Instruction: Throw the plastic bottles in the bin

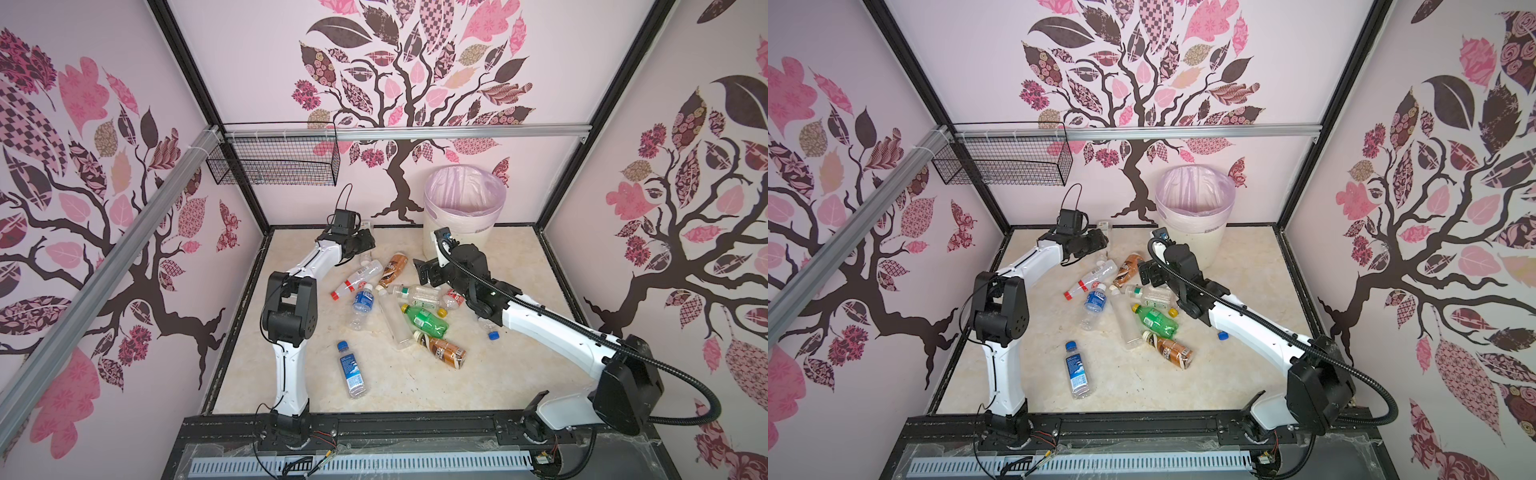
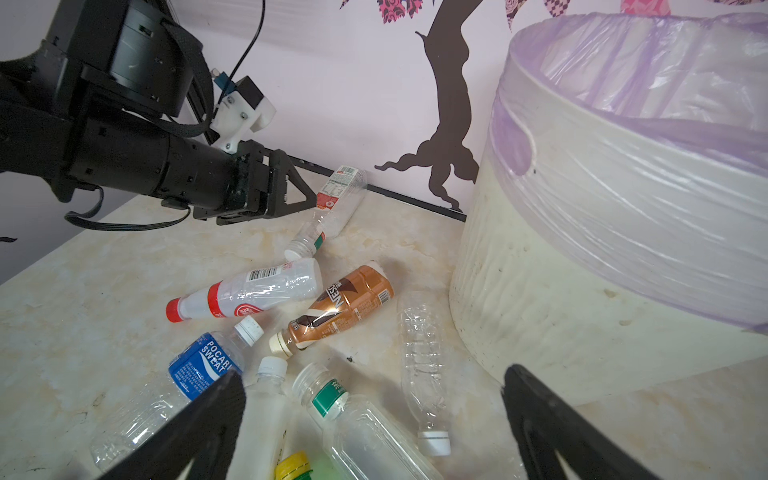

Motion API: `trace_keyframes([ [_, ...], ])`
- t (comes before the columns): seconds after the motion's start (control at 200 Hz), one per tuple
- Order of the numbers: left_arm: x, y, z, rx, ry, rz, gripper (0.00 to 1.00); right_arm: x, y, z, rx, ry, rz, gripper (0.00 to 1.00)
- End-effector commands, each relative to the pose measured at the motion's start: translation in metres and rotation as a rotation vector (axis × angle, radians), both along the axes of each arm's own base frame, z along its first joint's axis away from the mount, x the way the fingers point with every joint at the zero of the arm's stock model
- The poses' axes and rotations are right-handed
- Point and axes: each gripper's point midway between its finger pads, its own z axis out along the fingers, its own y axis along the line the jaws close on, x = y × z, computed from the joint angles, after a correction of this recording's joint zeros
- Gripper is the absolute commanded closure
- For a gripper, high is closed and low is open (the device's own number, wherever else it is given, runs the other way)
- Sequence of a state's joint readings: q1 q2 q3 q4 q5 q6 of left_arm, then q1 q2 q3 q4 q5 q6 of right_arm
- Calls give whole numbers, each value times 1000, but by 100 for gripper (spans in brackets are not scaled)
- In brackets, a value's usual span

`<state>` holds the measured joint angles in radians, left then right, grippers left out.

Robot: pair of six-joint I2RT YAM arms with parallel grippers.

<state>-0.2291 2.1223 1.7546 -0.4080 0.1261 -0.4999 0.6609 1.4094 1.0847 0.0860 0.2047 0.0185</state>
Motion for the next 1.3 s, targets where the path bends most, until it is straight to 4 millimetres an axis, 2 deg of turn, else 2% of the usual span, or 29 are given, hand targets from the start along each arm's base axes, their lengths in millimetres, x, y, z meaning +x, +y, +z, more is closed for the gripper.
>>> trace_keyframes([
  [0.0, -3, 22, -26, 126, 76, 15, 29, -10, -6, 28, 33, -59, -1, 0],
  [0.235, -6, 26, -41, 221, 114, -3, 29, -9, -6, 30, 42, -60, -2, 1],
  [0.56, 5, 12, -54, 281, 110, -40, 29, -11, -7, 27, 47, -55, -3, 0],
  [0.63, 4, 11, -65, 289, 130, -41, 30, -11, -7, 25, 44, -52, -4, 1],
  [0.655, 12, 9, -55, 282, 104, -39, 31, -11, -7, 24, 44, -51, -4, 1],
  [0.94, 14, 12, -73, 306, 148, -19, 36, -11, -10, 27, 38, -70, -15, 1],
  [1.135, 11, 18, -81, 329, 167, -7, 44, -10, -10, 23, 31, -61, -19, 0],
  [1.29, 12, 17, -76, 320, 154, -11, 55, -7, -11, 19, 33, -38, -38, 1],
])
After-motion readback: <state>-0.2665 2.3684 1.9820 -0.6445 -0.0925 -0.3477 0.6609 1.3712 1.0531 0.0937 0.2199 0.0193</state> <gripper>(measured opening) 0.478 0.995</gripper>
